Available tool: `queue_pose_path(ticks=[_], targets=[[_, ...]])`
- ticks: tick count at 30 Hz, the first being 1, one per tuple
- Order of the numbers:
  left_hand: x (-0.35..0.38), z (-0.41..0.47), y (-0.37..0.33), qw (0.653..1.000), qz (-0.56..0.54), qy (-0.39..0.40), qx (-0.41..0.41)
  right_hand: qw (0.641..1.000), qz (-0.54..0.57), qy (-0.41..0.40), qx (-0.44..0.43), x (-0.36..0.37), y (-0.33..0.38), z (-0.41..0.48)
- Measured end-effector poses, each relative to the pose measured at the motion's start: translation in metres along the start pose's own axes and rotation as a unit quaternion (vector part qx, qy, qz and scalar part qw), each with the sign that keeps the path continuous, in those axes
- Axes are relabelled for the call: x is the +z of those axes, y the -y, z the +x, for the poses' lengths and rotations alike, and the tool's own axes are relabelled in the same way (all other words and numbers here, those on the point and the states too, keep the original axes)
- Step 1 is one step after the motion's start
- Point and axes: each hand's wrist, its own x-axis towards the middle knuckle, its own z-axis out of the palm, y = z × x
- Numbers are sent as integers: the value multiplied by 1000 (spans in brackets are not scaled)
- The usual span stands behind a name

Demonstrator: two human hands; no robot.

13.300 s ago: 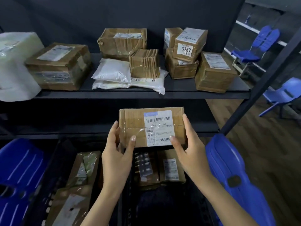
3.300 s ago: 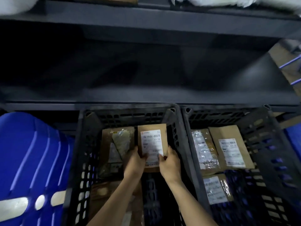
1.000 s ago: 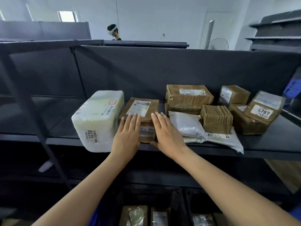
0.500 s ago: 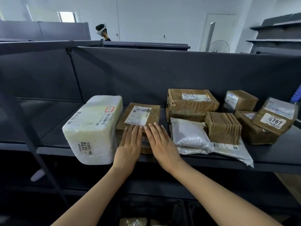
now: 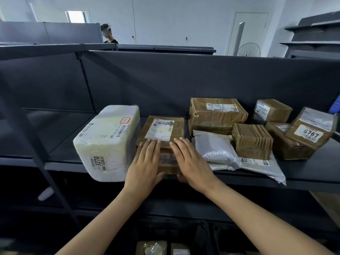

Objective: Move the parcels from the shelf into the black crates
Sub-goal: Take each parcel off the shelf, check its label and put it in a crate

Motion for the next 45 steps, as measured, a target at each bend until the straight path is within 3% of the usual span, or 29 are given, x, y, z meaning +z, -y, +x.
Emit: queue_pose_path(ticks=[5,8,10,11,14,15,17,20,27,30,32,34,36,38,40,45], targets=[[-22,-17,12,990,-131,-38,-34,1000,11,-15,-16,-19,-11,-28],[-37,-26,13,935,-316,-14,-159,999,1,-42,-31,-32,-16,-51],[-43,-29,12,861,-441,28,-252,997,-8,-60,-52,-39,-18,-67],[-45,-28,11,803,-511,69,-300,996,-12,-66,-63,-43,-17,-74],[-49,-30,5,580,-703,209,-354,993,-18,-82,-86,-51,-12,-92],[-50,-32,4,536,-730,230,-355,991,-18,-91,-93,-53,-10,-97],[-53,-36,0,491,-748,251,-370,989,-16,-102,-104,-57,-8,-106],[-57,-45,-8,481,-740,272,-384,988,-27,-104,-109,-63,-7,-118],[-66,-54,-29,524,-740,207,-368,992,-7,-94,-80,-76,-6,-140],[-70,-59,-37,534,-740,171,-372,988,147,-49,8,-84,-7,-150],[-72,-65,-41,537,-741,148,-375,945,306,-28,110,-90,-6,-153],[-74,-72,-47,546,-745,134,-359,871,441,-19,215,-93,-5,-152],[-78,-80,-55,557,-751,122,-333,798,522,1,302,-92,-5,-147],[-80,-88,-62,572,-752,115,-307,748,564,28,349,-93,-4,-143],[-81,-96,-70,587,-750,115,-283,725,584,31,365,-95,1,-146],[-76,-118,-80,595,-750,105,-271,710,597,12,373,-91,14,-163]])
